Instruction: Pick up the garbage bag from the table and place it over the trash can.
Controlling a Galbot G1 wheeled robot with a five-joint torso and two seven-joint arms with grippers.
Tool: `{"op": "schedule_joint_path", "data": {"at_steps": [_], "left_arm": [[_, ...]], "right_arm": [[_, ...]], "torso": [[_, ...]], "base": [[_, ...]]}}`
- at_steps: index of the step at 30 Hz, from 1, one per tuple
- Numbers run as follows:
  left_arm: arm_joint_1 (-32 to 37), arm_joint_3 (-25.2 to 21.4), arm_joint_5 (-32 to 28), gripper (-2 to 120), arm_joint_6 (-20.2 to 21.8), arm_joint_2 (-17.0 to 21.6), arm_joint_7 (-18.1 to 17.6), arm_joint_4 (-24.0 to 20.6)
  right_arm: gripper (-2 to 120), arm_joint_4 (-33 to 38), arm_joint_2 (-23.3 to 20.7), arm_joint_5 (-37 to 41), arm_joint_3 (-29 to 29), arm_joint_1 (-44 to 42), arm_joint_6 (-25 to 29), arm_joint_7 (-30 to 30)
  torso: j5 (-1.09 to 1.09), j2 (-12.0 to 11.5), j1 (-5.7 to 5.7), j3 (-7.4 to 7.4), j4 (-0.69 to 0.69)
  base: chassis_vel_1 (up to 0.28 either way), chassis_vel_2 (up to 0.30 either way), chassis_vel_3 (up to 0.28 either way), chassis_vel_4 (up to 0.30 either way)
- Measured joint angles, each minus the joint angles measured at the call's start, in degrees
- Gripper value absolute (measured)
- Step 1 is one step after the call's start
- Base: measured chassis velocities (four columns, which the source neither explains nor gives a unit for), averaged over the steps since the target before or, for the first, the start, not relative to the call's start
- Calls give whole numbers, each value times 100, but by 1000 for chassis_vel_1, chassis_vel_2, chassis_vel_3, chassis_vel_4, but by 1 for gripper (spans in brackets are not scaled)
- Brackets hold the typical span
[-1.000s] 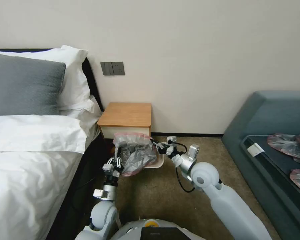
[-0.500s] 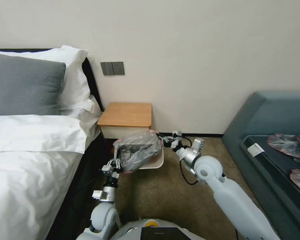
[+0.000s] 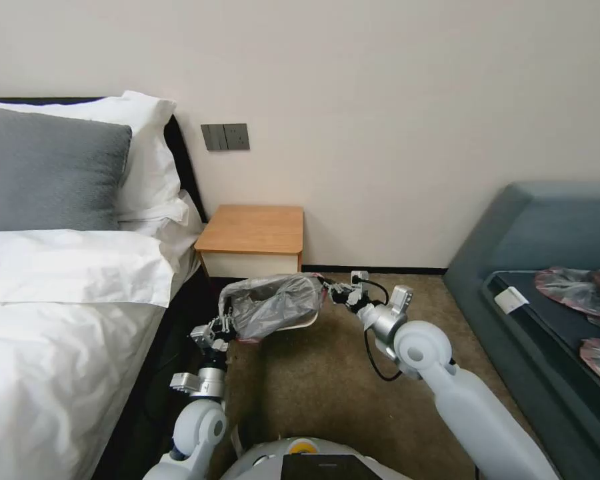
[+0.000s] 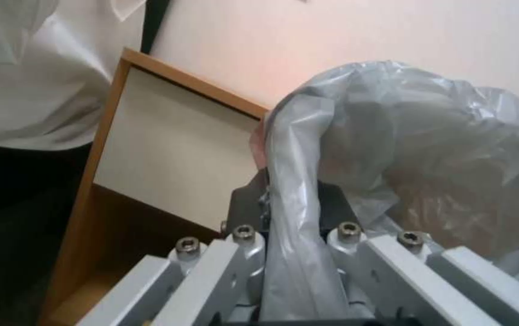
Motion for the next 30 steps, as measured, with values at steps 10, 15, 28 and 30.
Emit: {"op": "schedule_joint_path", "data": {"at_steps": [10, 15, 28, 30], "left_arm": [[-35, -14, -149, 6, 160, 5, -4, -34], [-41, -12, -163, 6, 226, 4, -14, -63], [-8, -75, -61, 6, 293, -12, -161, -96], [-6, -85, -64, 6, 297, -14, -179, -98]], "right_arm": [[0, 124, 125, -268, 65, -410, 56, -157], [2, 140, 244, -746, 94, -665, 291, -298], [48, 683, 855, -629, 113, -1296, 1149, 286], [53, 730, 943, -609, 130, -1352, 1195, 296]], "torso": [[0, 0, 0, 0, 0], [0, 0, 0, 0, 0], [0, 0, 0, 0, 0], [0, 0, 0, 0, 0]], "base": [[0, 0, 0, 0], [0, 0, 0, 0], [0, 0, 0, 0], [0, 0, 0, 0]]}}
